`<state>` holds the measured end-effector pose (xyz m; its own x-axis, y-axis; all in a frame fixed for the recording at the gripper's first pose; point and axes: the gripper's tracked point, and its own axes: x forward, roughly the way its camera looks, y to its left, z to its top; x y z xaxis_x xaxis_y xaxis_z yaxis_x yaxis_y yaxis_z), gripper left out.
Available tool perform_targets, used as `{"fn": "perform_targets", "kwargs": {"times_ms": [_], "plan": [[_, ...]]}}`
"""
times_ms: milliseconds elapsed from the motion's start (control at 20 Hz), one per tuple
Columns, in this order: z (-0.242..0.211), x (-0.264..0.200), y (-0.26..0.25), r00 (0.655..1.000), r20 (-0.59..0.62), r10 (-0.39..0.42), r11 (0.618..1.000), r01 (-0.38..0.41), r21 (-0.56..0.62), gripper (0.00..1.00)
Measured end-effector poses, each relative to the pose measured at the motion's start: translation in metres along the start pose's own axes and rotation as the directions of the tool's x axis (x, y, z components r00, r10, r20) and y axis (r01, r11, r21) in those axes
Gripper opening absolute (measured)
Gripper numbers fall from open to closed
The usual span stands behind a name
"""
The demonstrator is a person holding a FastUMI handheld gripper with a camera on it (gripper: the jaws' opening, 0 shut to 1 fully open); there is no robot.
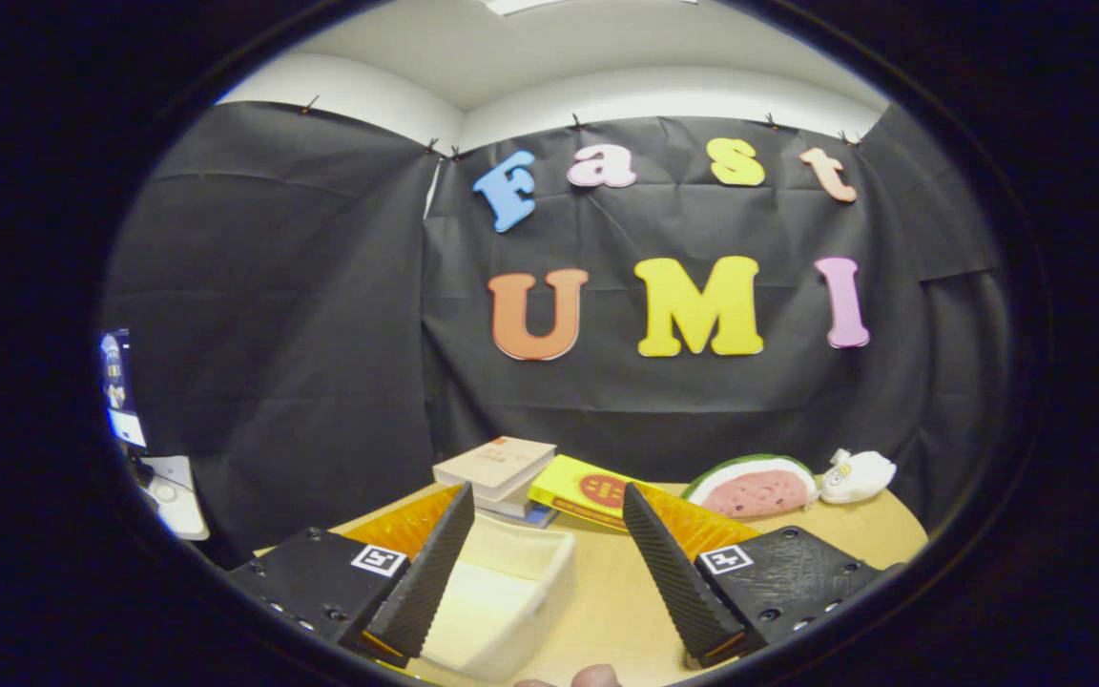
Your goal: Open the storage box then place both shoes into the box .Put the left shoe in first, then the right shoe, with the right side of both shoes facing outward in a uniform manner.
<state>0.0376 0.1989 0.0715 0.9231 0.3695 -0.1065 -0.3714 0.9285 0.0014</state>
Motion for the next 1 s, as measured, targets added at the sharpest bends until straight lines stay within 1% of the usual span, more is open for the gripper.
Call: {"fn": "perform_targets", "kwargs": {"times_ms": [200,400,450,550,700,800,1000], "plan": [[-0.046,-0.009,-0.083,0.989,-0.114,-0.093,0.996,0.09,-0.028,0.96],[-0.098,-0.016,-0.146,0.952,-0.242,-0.187,0.982,0.182,-0.043,0.96],[-0.111,-0.015,-0.159,0.94,-0.272,-0.205,0.979,0.2,-0.045,0.96],[-0.144,-0.015,-0.179,0.904,-0.368,-0.219,0.975,0.219,-0.041,0.96],[-0.186,-0.011,-0.198,0.838,-0.505,-0.206,0.972,0.234,-0.008,0.96],[-0.204,-0.008,-0.207,0.804,-0.559,-0.205,0.967,0.254,0.01,0.96],[-0.231,0.0,-0.217,0.765,-0.603,-0.228,0.965,0.262,-0.032,0.96]]}}
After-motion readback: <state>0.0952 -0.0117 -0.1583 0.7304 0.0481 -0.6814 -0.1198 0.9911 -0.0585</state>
